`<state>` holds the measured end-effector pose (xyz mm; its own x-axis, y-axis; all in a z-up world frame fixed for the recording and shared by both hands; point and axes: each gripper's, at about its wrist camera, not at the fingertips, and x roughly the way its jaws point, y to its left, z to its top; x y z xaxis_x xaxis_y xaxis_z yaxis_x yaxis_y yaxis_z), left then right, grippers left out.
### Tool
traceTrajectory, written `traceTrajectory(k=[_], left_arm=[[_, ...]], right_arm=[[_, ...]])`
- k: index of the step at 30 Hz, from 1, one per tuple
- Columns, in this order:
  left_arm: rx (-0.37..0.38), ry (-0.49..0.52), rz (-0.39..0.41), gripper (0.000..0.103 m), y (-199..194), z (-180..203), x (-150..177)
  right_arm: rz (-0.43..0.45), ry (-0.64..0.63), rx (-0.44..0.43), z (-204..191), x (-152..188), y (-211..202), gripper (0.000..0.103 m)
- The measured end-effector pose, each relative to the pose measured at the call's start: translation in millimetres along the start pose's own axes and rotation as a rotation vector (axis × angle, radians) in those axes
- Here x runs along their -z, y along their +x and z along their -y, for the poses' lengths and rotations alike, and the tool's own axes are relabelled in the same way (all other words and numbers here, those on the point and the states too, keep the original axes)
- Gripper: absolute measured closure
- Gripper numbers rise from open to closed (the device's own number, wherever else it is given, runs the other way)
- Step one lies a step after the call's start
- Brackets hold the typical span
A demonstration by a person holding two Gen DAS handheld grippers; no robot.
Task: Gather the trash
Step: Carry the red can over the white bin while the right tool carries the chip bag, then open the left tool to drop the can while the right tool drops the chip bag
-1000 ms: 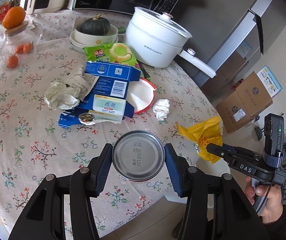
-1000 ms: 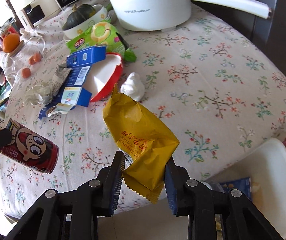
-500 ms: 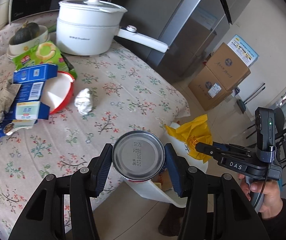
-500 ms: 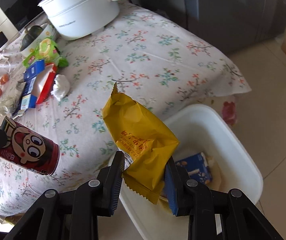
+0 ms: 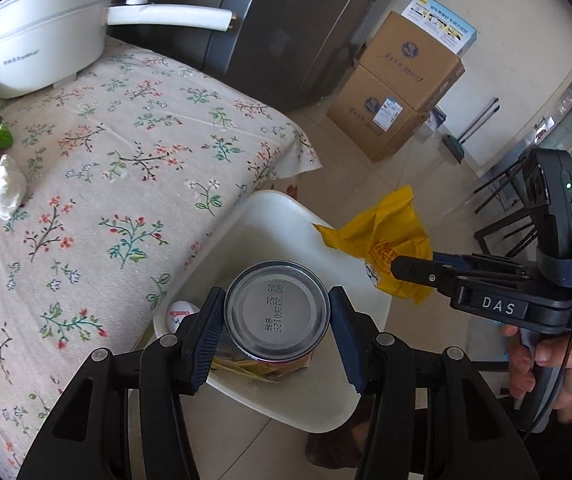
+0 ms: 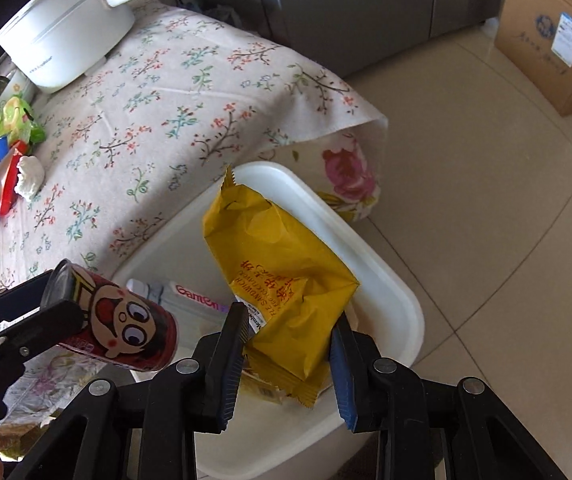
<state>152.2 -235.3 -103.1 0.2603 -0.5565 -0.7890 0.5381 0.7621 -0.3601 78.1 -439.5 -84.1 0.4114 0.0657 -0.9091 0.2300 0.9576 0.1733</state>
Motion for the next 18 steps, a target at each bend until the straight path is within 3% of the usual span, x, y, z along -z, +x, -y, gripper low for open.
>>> traceTrajectory(k=[7,10,12,18], left_arm=[[-0.053,0.091,0.022,0.048,29,2,-3],[-0.060,0.086,0.015,0.047,32,-3,-8],[-0.057,0.065,0.005,0.034,29,-7,-11],[-0.109,0.017,0.012,0.014,4,-20,-14]], right_arm=[[-0.019,0.012,0.032,13,5,5,0.068],[-0.027,0.010,0.041,15,6,7,0.068],[-0.031,0.009,0.045,16,6,8,0.068],[-0.044,0.003,0.045,13,6,12,0.067]])
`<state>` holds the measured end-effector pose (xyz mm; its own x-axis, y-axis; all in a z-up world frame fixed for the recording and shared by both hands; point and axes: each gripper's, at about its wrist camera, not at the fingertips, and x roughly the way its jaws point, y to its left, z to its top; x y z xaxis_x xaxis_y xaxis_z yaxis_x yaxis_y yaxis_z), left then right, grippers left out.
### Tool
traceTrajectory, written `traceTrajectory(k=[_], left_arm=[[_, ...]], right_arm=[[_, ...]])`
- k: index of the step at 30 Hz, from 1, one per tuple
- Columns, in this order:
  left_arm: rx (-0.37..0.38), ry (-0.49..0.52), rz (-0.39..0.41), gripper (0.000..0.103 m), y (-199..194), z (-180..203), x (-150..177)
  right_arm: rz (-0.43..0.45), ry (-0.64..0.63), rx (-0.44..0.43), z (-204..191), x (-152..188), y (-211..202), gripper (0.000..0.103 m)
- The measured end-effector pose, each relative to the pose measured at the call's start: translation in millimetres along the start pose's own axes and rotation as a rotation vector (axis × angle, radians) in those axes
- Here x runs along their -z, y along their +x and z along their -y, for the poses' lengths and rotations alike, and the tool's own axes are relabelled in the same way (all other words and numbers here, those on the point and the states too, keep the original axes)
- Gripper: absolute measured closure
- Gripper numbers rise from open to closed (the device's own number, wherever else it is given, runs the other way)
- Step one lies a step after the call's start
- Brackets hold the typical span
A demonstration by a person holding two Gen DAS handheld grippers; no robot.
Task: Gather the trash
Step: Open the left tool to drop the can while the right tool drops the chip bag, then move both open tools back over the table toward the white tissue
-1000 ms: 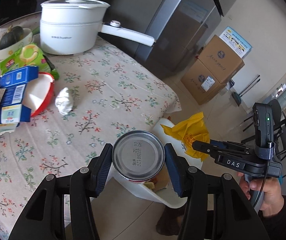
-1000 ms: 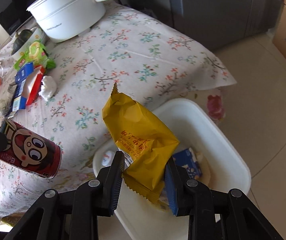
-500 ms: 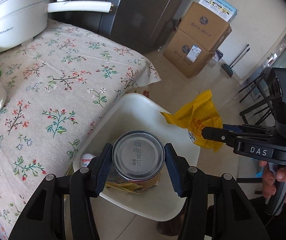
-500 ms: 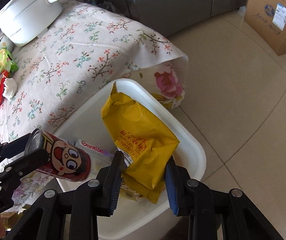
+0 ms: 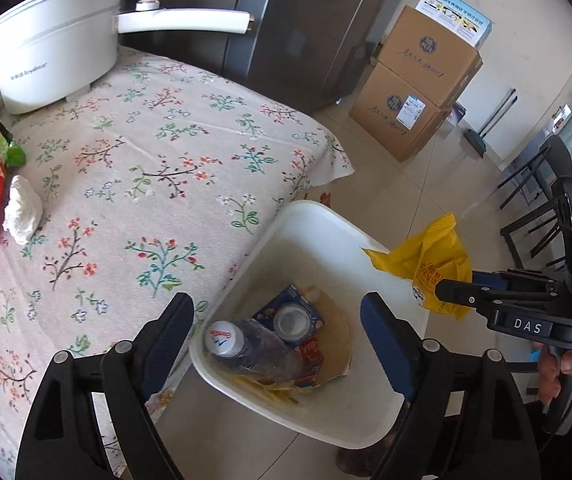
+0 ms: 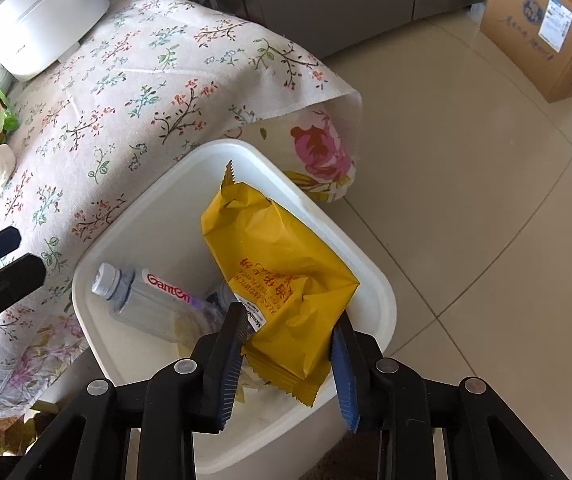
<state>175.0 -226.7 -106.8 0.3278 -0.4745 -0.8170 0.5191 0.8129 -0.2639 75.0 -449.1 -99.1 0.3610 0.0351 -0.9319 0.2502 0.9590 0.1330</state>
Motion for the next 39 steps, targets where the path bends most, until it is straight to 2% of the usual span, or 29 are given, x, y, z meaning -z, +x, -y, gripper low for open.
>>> traceTrajectory(k=[6,9,11,13,23,30,35,39], left_arm=[[-0.056,-0.006,0.009,0.008,-24,-18,5],[-0.068,-0.020,0.014,0.004,-37,-30,8],[-0.079,-0.028,0.022,0.004,-46,-38,10],[-0.093,-0.035,0.030,0.003,-55,-45,13],[-0.151,-0.103,0.068,0.001,-96,-87,23],[-0.232,-0.153,0.121,0.000,-125,-122,34],[-0.290,-0.221,0.172,0.000,-148,-156,44],[-0.360,-0.298,0.253,0.000,-170,-187,55]], right_arm=[[-0.015,-0.012,-0.001,-10,-2,5,0.065],[-0.025,-0.004,-0.002,-14,-5,7,0.056],[-0.029,0.004,0.008,-17,-6,7,0.039],[-0.022,0.009,0.008,-20,-8,6,0.035],[0.000,-0.053,0.002,-53,-14,-5,0.029],[0.024,-0.119,-0.016,-91,-20,-9,0.028],[0.030,-0.154,-0.036,-122,-27,-7,0.028],[0.033,-0.191,-0.050,-150,-33,-3,0.027]])
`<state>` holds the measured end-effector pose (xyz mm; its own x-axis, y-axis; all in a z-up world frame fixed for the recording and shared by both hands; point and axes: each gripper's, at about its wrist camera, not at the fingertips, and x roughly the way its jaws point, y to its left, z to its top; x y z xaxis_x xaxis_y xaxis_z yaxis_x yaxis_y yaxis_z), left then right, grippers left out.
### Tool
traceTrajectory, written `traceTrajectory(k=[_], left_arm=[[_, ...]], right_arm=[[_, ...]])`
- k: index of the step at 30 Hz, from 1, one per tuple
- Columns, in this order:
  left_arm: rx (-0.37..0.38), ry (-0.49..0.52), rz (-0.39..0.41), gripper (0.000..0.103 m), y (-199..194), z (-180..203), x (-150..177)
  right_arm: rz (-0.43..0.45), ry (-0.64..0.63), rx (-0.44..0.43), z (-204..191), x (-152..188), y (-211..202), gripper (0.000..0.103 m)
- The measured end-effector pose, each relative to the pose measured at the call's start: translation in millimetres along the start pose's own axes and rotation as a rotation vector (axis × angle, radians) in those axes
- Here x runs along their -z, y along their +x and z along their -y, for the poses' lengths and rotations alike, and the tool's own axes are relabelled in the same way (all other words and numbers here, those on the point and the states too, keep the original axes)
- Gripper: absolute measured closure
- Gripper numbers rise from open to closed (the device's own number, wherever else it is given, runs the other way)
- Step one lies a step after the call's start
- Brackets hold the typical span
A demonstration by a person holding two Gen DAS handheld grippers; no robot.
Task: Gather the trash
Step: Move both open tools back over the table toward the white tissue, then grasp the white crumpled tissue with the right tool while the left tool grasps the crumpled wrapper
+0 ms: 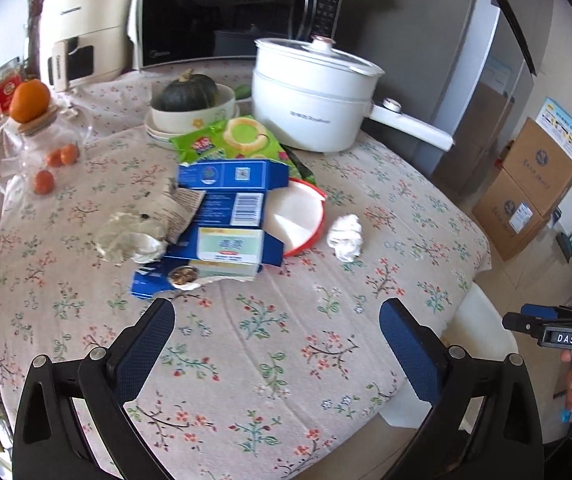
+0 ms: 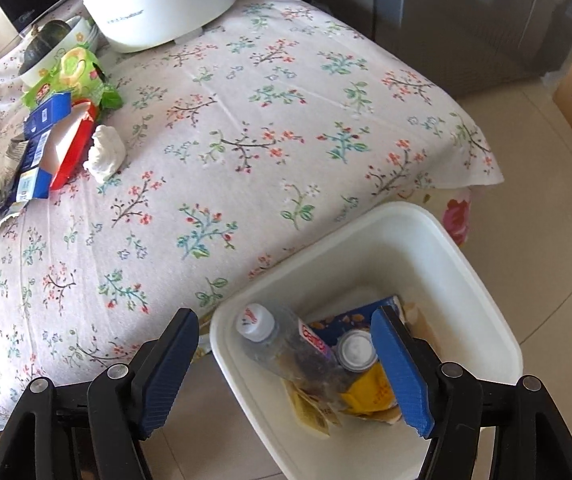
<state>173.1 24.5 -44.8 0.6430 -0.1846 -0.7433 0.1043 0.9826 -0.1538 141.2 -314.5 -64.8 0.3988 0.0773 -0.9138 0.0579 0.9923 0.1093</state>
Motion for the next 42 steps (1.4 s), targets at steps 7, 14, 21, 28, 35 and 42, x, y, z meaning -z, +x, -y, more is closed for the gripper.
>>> traceTrajectory(k=[7,14,21,28,35,42], left_arm=[[-0.154,-0.066,-0.019,0.000,2,-64,-7],[-0.242,-0.103,-0.083,0.000,21,-115,-8],[-0.198,-0.193,-0.143,0.000,38,-133,-17],[-0.242,-0.134,-0.114,0.000,51,-124,-33],[-0.194,-0.138,-0.072,0.004,69,-120,-37],[-0.151,-0.200,-0.081,0.028,90,-126,-40]], right_arm=[[0.007,-0.059,-0.031,-49,-26,14,0.027],[0.002,-0.090,-0.078,-99,-58,46,0.027],[0.022,-0.073,-0.116,-128,-84,91,0.027],[0.061,-0.038,-0.155,-130,-100,121,0.036],[0.097,-0.079,-0.230,-136,-101,127,0.079],[0.076,-0.062,-0.224,-132,-93,105,0.081]])
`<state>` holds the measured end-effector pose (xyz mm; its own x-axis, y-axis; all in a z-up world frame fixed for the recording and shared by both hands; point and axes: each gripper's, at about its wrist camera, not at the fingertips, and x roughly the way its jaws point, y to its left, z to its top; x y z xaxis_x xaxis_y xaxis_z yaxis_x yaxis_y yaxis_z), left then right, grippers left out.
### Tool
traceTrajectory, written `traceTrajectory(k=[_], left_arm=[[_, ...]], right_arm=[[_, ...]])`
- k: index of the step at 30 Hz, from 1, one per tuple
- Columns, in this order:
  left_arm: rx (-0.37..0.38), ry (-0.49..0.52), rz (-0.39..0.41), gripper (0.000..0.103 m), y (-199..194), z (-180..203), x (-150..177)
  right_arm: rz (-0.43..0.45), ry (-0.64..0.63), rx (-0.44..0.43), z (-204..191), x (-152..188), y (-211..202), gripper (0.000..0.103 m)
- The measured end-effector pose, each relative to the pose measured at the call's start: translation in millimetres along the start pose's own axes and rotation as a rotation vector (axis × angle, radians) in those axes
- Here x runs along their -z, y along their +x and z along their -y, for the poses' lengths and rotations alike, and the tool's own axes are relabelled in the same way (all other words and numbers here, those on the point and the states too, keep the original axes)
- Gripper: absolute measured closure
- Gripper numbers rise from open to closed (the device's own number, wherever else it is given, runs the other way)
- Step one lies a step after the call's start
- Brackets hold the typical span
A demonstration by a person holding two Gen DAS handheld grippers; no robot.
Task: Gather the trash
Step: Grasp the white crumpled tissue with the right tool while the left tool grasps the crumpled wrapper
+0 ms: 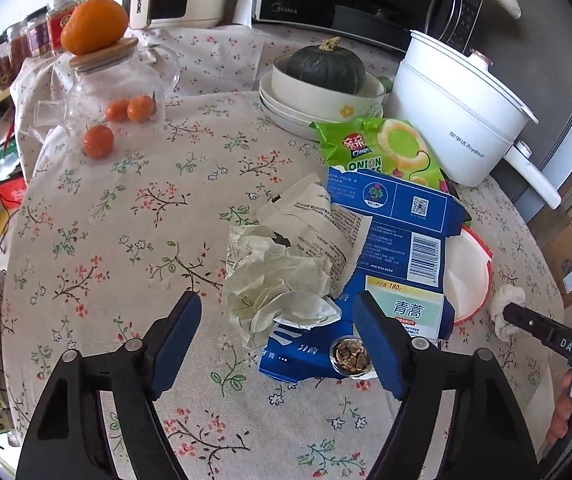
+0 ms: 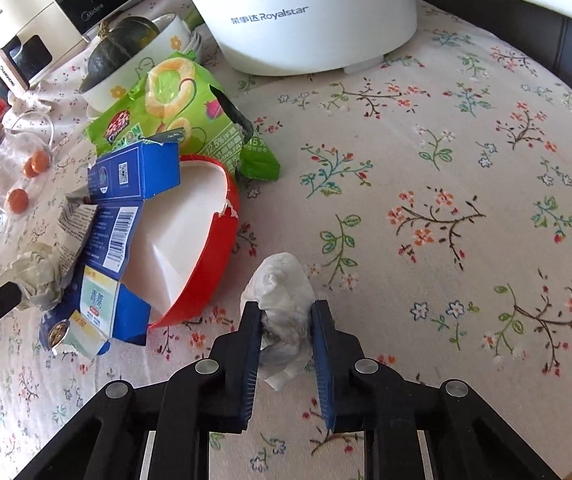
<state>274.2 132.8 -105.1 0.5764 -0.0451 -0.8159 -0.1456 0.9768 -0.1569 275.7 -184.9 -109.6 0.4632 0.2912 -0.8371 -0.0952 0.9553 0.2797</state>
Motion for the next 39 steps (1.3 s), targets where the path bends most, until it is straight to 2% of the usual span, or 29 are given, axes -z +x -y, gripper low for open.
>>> traceTrajectory(k=[2,5,7,8,10,20,31,39], left_arm=[[0.004,-0.028,-0.014,0.036,8,-4,-1],[0.022,-0.105,-0.019,0.059,17,-16,-1],[0.047,-0.154,-0.015,0.068,19,-22,-1],[0.041,-0.165,-0.012,0.080,19,-23,-1],[0.038,-0.175,-0.003,0.087,18,-23,-1],[0.034,-0.081,-0.006,0.090,-16,-9,4],[0.137,0.062,0.019,0.090,-73,28,26],[0.246,0.166,0.016,0.090,-98,79,46]], right_arm=[[-0.010,-0.011,0.013,1,3,-9,0.081],[-0.015,-0.024,0.022,3,8,-25,0.081],[-0.026,-0.023,0.023,6,13,-34,0.081],[-0.029,-0.023,0.026,8,15,-38,0.081],[-0.036,-0.026,0.039,12,20,-47,0.081],[-0.012,0.010,0.024,36,35,-97,0.081],[0.020,0.045,0.021,60,54,-134,0.081],[0.029,0.060,0.039,79,76,-153,0.081]])
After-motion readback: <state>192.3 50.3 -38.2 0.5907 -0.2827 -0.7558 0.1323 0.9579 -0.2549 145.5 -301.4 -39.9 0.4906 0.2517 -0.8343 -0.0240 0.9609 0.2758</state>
